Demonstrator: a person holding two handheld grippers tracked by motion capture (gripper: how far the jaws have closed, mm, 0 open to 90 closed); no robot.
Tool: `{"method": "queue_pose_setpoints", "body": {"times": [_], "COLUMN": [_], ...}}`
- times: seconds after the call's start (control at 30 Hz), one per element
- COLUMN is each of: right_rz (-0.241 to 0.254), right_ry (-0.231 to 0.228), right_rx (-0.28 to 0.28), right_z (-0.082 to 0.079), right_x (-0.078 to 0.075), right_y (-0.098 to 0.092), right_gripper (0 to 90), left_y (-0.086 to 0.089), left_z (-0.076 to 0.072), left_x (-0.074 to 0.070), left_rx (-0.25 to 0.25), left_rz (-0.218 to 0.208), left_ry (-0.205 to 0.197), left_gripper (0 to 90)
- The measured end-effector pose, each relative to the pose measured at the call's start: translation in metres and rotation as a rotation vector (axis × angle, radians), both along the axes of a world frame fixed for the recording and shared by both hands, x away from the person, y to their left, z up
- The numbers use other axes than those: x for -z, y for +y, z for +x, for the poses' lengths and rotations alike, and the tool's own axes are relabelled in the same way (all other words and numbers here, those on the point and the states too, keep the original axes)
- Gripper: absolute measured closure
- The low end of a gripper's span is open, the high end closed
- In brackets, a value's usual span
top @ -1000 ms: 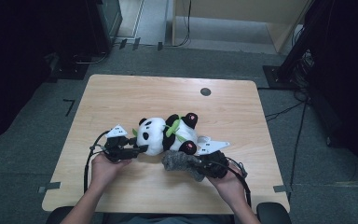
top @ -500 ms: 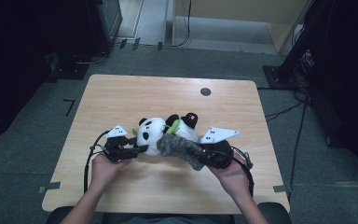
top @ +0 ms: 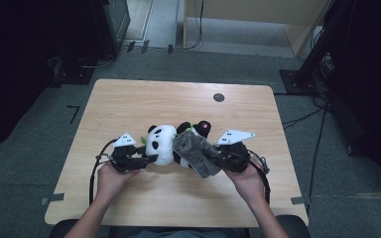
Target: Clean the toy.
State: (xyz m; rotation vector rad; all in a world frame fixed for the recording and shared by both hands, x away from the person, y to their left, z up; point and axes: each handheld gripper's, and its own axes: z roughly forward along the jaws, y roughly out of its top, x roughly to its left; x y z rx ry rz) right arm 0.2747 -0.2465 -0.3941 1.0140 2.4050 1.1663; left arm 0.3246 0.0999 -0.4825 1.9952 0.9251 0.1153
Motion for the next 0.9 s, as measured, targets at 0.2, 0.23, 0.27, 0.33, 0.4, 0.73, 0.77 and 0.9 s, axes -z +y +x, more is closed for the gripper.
{"method": "queue_pose_setpoints", "body": {"times": [0.2, 0.23, 0.27, 0.33, 0.4, 0.73, 0.77, 0.9], "right_rz": [0.012, 0.01, 0.009, -0.003, -0.005, -0.014, -0.009, 0.024], "right_ry": [0.013, 0.016, 0.017, 0.016, 0.025, 0.053, 0.051, 0.034], "right_rx": [0.023, 0.031, 0.038, 0.05, 0.065, 0.122, 0.124, 0.124], "right_z": [0.003, 0.004, 0.004, 0.006, 0.007, 0.013, 0.013, 0.01], "right_x": [0.004, 0.005, 0.006, 0.008, 0.011, 0.022, 0.021, 0.016], "right_y": [-0.009, -0.01, -0.011, -0.014, -0.018, -0.033, -0.033, -0.035], "right_gripper": [76.3, 76.3, 76.3, 76.3, 76.4, 76.6, 76.6, 76.7], "left_y": [0.0, 0.0, 0.0, 0.0, 0.0, 0.001, 0.001, 0.0], "left_z": [0.0, 0.0, 0.0, 0.0, 0.0, 0.0, 0.0, 0.0], "left_x": [0.0, 0.0, 0.0, 0.0, 0.0, 0.0, 0.0, 0.0], "left_rx": [0.002, 0.002, 0.002, 0.004, 0.005, 0.005, 0.004, 0.002], "left_rz": [-0.001, -0.001, 0.0, 0.002, 0.003, 0.002, 0.002, 0.005], "left_ry": [0.0, 0.0, 0.0, -0.002, -0.002, 0.0, 0.0, 0.0], "left_gripper": [44.0, 44.0, 44.0, 44.0, 44.0, 44.0, 43.9, 43.9]}}
